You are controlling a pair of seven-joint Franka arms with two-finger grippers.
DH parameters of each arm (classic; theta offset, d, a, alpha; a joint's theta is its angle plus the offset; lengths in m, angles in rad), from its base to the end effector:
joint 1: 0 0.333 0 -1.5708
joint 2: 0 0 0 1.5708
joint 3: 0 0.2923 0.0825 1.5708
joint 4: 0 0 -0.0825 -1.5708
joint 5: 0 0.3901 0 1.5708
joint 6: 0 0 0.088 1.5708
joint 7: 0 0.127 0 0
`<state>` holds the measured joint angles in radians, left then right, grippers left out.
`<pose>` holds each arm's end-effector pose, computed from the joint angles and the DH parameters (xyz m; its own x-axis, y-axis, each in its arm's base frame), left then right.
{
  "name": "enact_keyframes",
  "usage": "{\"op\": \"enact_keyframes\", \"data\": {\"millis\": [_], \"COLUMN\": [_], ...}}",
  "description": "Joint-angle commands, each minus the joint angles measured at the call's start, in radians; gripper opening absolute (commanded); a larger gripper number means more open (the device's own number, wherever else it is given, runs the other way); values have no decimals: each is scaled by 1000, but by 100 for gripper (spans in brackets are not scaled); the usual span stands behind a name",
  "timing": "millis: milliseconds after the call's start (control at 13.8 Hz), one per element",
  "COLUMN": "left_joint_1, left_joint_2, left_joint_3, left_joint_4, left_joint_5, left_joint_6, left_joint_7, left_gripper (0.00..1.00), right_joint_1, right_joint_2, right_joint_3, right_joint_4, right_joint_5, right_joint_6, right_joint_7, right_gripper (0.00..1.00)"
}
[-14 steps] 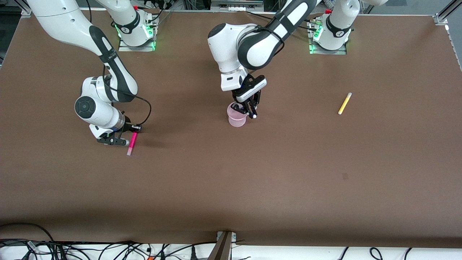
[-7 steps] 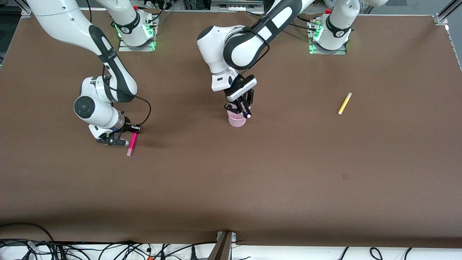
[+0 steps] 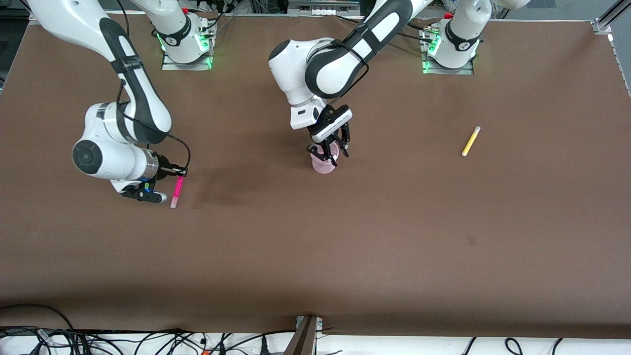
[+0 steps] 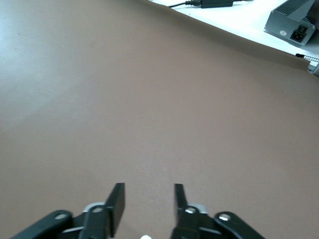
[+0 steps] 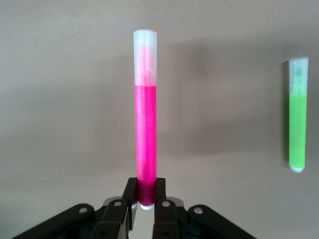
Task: Organize pens into pink holder with both arms
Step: 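Lift the left gripper from the cup while the right gripper lifts the pink marker, then carry the pink marker over the cup while the left arm returns to rest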
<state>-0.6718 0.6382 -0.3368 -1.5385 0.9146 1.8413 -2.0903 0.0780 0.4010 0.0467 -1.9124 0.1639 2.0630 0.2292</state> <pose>0.4454 -0.5090 0.2514 0.5874 0.5084 0.6297 0.6740 -0.7380 -0.0328 0.5818 0.0843 0.2232 0.9432 -0.1817 -0.2782 -0.2105 -0.9746 -0.0770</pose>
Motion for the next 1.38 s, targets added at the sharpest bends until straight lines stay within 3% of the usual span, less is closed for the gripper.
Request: {"op": "enact_keyframes", "data": {"millis": [0,290,434,724,1014,1158,1303], "left_joint_1": [6,141,204,273,313,391,480], "left_joint_2": [-38,-204,-268,-275,-275,-276,-276], "left_joint_3": [7,-1,1,10,10,-8,2], "left_joint_4": [31,38,61,120,129,190,279], "left_joint_5": [11,-239,-308,-290,-286,-322,-451], "left_joint_6": [-33,-37,-111,-201,-195,-189,-195], "left_joint_7": [83,445,579,670,734,833,1046], "left_gripper": [100,100,100,100,100,100,100], "right_joint_1": [-11,-7,-6,0,98,149,216], "right_joint_2": [1,2,2,6,7,9,12], "right_joint_3": [4,5,9,13,12,13,13], "right_joint_4": [64,164,191,211,208,205,199], "right_joint_5": [64,132,185,376,561,641,742], "right_joint_6": [-120,-282,-328,-397,-365,-342,-336], "right_joint_7": [-1,86,142,290,496,562,596], "right_gripper": [0,0,0,0,0,0,0]}}
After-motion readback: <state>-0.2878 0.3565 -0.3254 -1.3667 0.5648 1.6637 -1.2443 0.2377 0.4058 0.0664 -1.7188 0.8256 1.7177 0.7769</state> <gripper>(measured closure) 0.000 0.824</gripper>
